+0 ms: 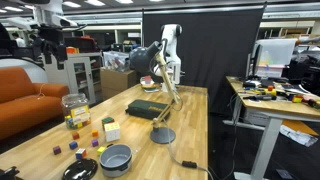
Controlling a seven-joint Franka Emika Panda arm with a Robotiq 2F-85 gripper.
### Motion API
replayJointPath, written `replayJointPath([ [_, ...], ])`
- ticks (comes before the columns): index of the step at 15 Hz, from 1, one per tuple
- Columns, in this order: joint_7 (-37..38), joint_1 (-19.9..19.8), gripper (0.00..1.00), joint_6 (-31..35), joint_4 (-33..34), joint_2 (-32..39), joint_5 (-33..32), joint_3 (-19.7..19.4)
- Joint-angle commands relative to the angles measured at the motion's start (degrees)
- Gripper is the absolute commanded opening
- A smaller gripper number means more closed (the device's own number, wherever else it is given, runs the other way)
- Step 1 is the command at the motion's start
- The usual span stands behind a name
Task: Put the blue block in the pot and cover it with the lid on the table
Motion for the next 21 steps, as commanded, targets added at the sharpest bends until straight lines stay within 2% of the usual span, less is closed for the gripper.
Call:
replayJointPath([
  [1,-0.02,-0.15,1.00,-0.12,0.08,0.00,0.02,0.13],
  [6,3.27,-1.59,1.00,0.38,-1.53,3.46,-5.00,0.32],
  [8,3.30,-1.61,1.00,0.32,-1.61,5.93,-4.26,-0.28],
  [9,1.45,-1.35,1.00,-0.53,-1.32,7.04,-1.65,-0.92],
  [10,2.30,-1.30,1.00,-0.05,-2.14,5.73,-3.61,-0.44],
  [21,2.07,-1.39,1.00,1.10,-1.97,8.76,-2.69,-0.75],
])
